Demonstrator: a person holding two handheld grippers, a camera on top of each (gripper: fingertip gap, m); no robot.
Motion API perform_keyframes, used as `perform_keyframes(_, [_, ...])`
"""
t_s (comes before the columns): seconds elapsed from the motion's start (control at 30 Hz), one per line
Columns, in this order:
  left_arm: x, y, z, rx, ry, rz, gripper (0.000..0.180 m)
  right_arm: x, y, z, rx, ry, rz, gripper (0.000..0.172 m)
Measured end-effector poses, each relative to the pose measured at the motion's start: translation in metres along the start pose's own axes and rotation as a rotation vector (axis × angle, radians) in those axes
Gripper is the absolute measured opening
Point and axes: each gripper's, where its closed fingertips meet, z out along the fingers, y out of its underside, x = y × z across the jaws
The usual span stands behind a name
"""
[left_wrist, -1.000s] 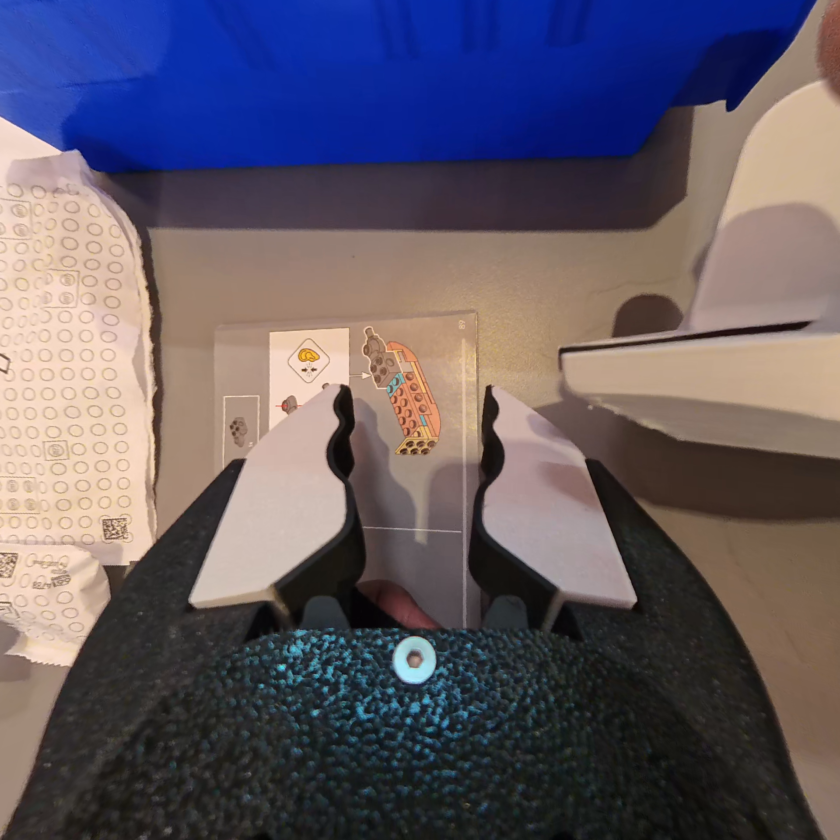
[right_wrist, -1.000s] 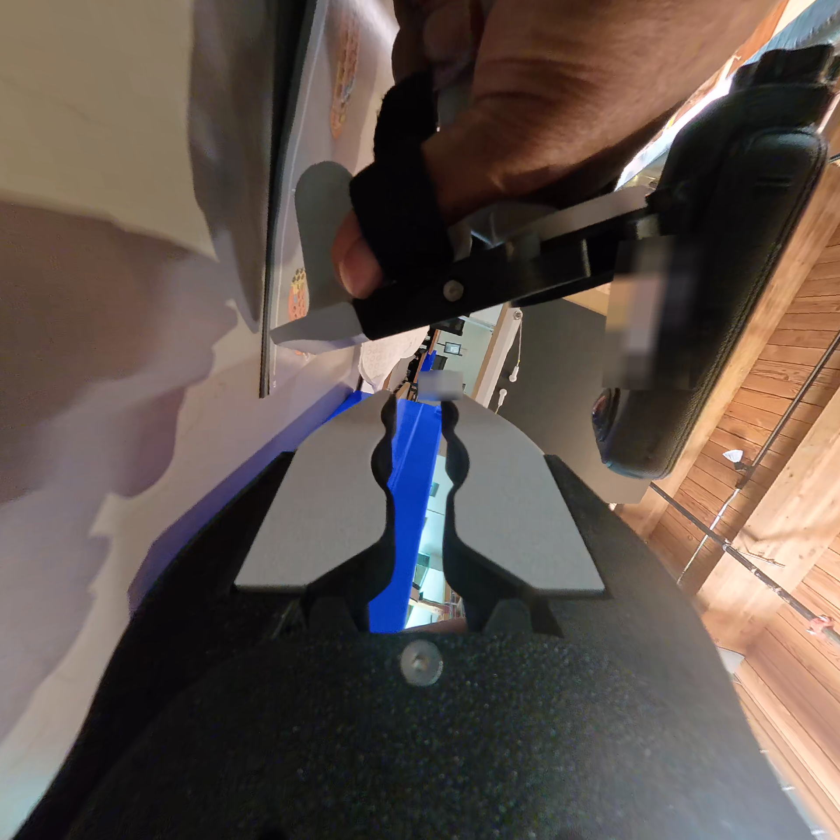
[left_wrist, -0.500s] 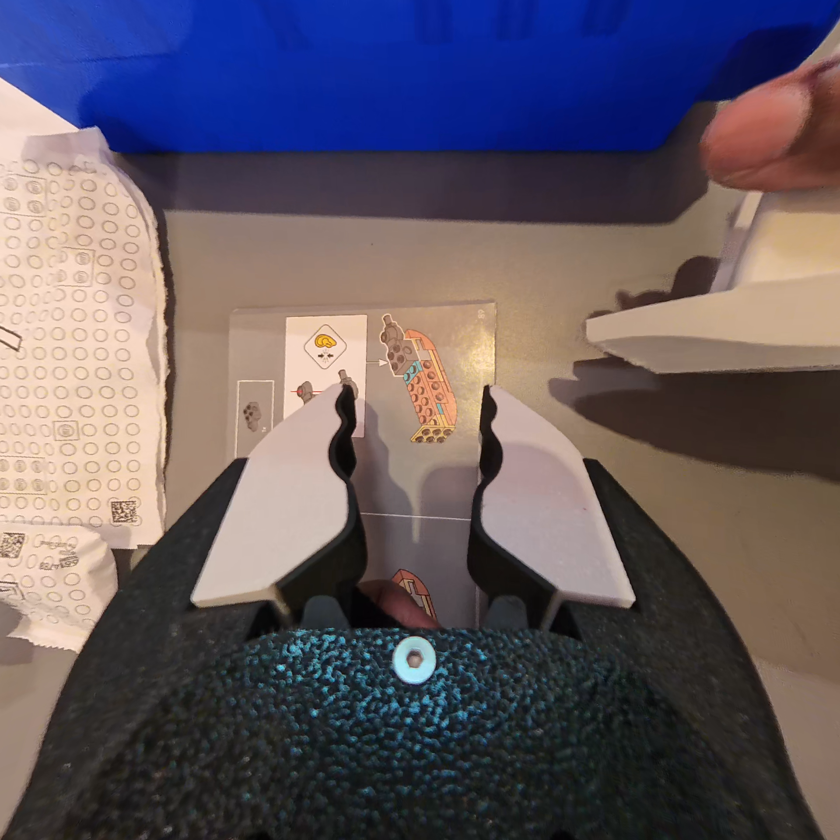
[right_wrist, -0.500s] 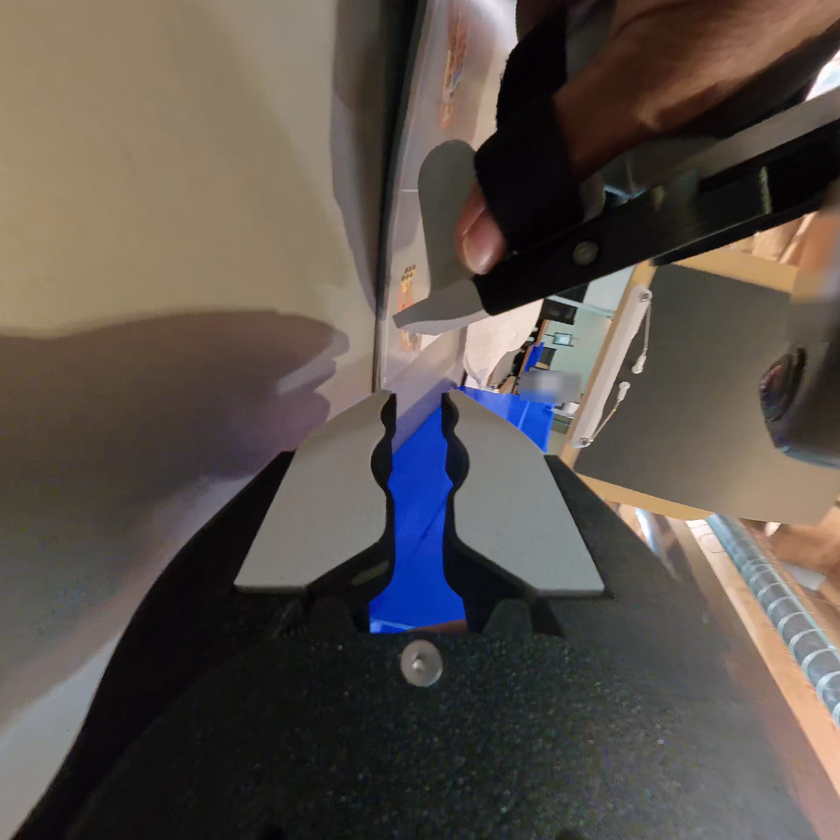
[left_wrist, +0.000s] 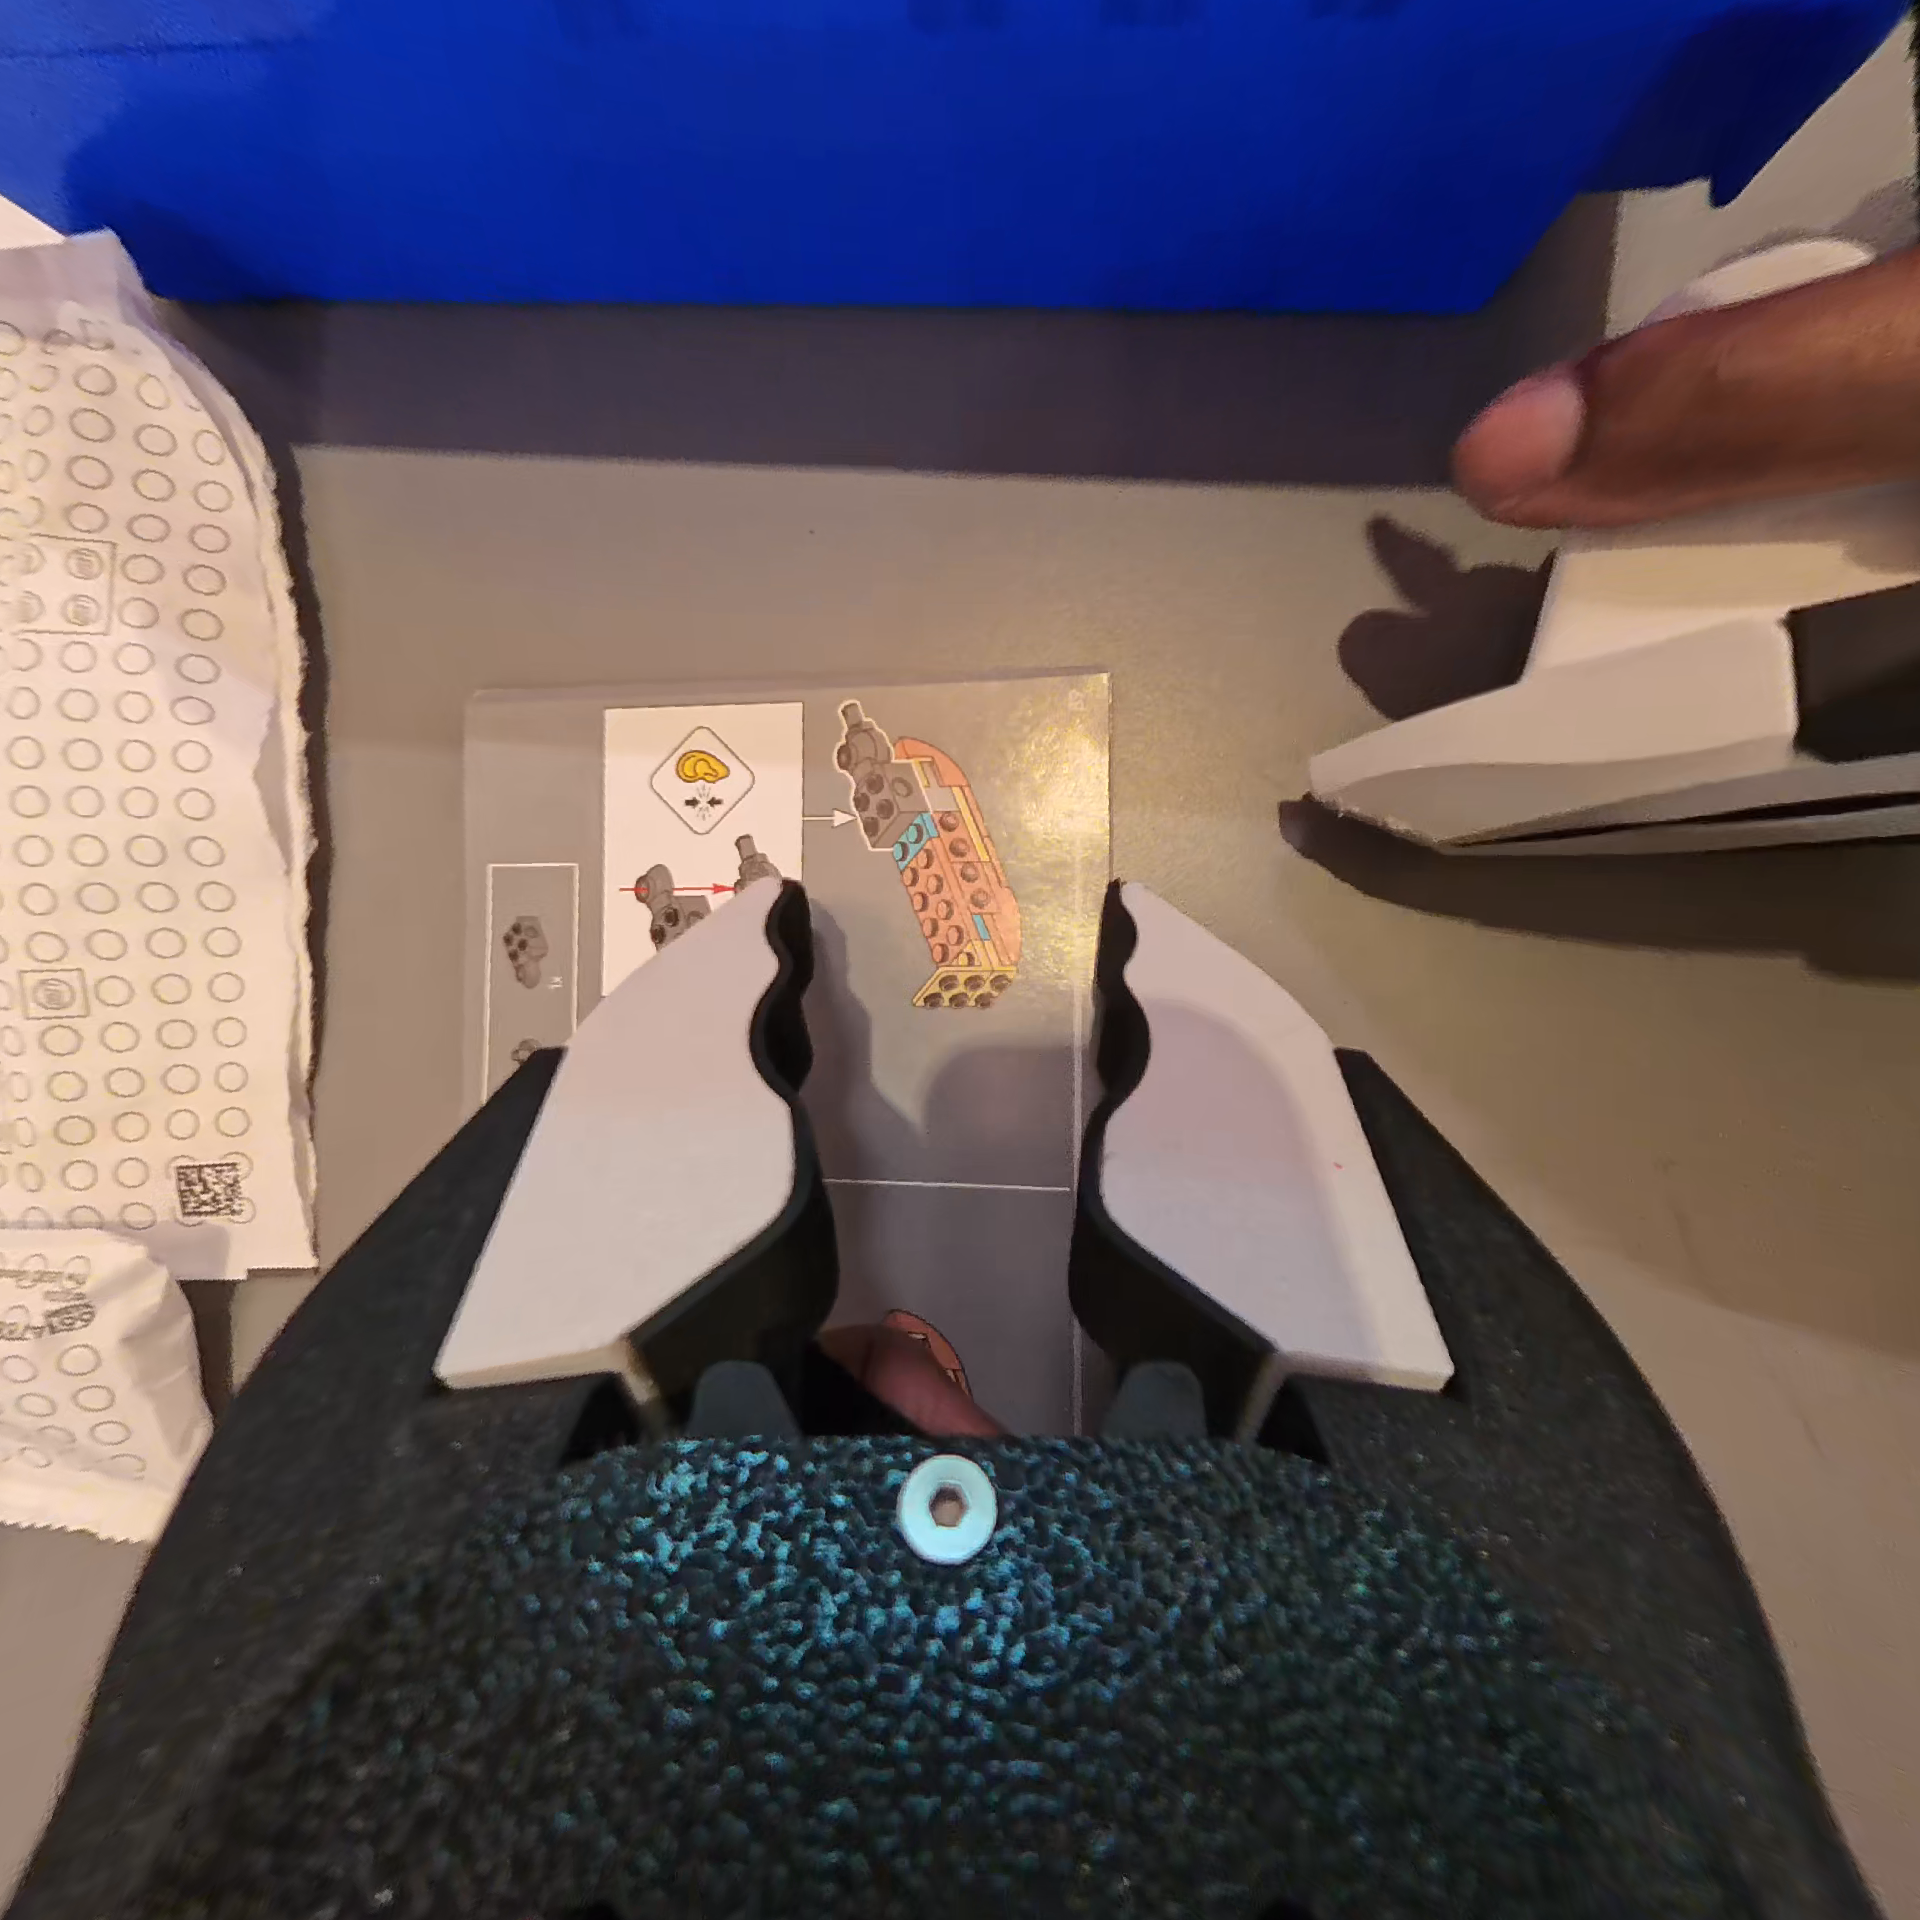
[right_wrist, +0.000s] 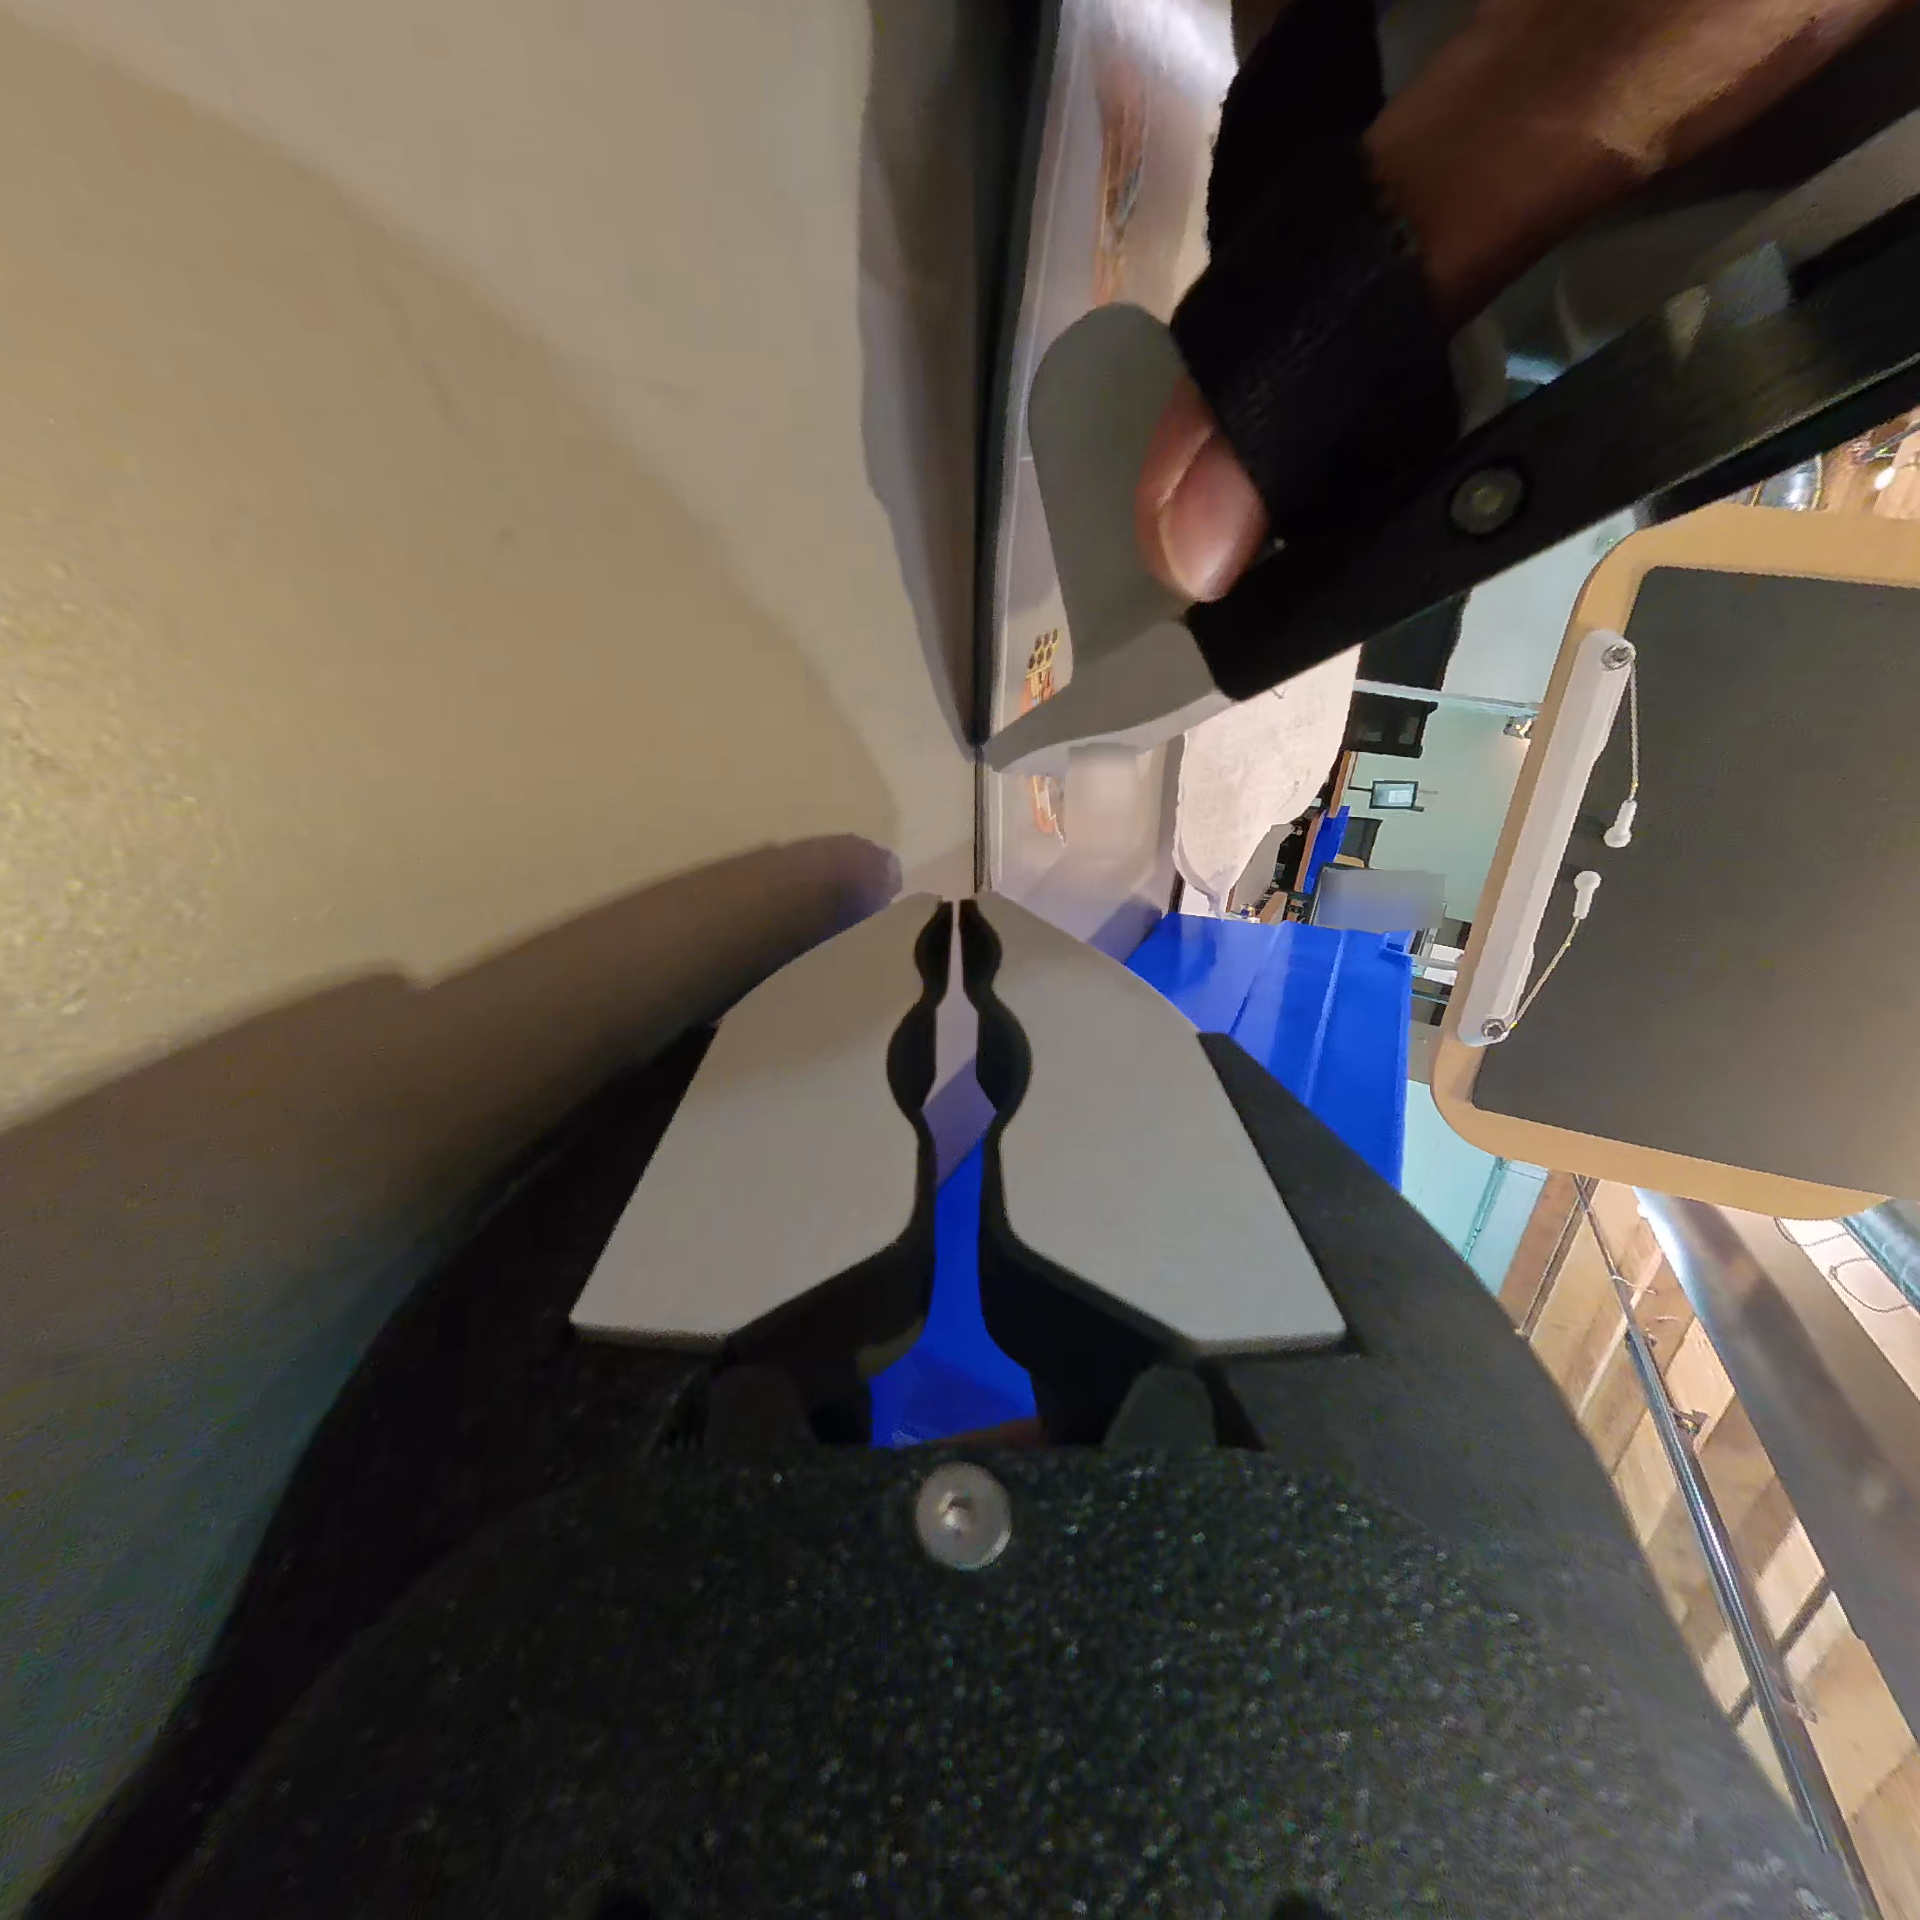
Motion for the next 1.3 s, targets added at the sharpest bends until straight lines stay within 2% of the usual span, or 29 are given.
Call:
perform_keyframes(0.8, [-0.004, 0.002, -0.005, -0.006, 0.003, -0.016, 0.053, 0.001, -0.002, 0.001, 0.014, 0.000, 0.027, 0.000])
perform_keyframes(0.9, [-0.017, 0.000, -0.015, 0.007, -0.021, -0.040, 0.055, 0.001, -0.004, 0.001, 0.017, 0.000, 0.031, 0.000])
perform_keyframes(1.07, [-0.060, -0.006, -0.036, 0.044, -0.021, -0.165, 0.059, 0.001, -0.005, 0.001, 0.018, -0.002, 0.034, 0.000])
perform_keyframes(1.3, [-0.071, 0.009, -0.003, -0.057, 0.089, -0.214, 0.075, 0.000, -0.006, 0.001, 0.031, -0.003, 0.033, 0.000])
